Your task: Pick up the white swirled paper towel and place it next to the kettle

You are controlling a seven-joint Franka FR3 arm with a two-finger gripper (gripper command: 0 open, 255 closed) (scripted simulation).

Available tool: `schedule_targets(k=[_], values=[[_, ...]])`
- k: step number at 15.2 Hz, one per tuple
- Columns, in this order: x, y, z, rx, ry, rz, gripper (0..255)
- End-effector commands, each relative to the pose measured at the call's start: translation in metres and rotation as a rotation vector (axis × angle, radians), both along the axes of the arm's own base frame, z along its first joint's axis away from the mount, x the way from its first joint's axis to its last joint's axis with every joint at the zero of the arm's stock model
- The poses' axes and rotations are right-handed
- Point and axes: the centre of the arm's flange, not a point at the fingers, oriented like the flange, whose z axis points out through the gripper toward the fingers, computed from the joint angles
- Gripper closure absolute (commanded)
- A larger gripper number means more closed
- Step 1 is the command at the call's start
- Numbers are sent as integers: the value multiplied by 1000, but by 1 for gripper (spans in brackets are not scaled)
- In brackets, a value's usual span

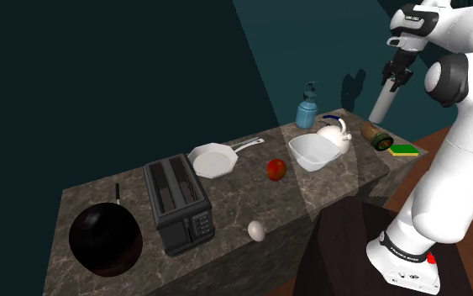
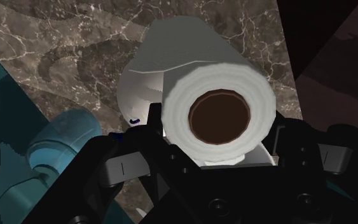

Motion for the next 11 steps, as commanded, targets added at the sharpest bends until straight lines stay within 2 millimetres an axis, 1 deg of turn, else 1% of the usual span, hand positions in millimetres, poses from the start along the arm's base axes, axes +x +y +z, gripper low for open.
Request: schedule_targets(k=[1, 11], values=[[-1, -1, -10, 0, 0, 0, 255], [-1, -1, -63, 0, 0, 0, 255]])
